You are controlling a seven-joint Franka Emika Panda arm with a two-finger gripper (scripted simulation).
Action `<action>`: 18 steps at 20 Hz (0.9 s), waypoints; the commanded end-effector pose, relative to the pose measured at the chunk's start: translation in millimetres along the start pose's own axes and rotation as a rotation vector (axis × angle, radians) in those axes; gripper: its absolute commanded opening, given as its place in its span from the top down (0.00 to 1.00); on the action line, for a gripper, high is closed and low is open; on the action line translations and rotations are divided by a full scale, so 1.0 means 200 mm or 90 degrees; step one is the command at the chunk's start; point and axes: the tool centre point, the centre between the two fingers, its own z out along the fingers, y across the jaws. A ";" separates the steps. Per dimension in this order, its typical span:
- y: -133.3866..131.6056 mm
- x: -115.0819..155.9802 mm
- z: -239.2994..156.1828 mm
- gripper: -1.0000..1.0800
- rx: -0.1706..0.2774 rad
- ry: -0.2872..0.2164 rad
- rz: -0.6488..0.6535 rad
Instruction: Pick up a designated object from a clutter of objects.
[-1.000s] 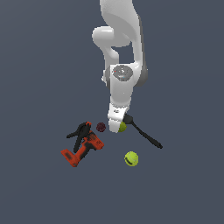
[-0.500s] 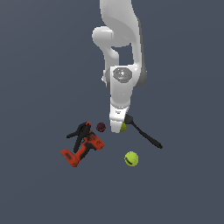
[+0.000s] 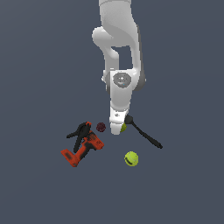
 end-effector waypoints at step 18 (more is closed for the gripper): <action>0.00 0.00 0.15 1.00 0.000 0.000 -0.002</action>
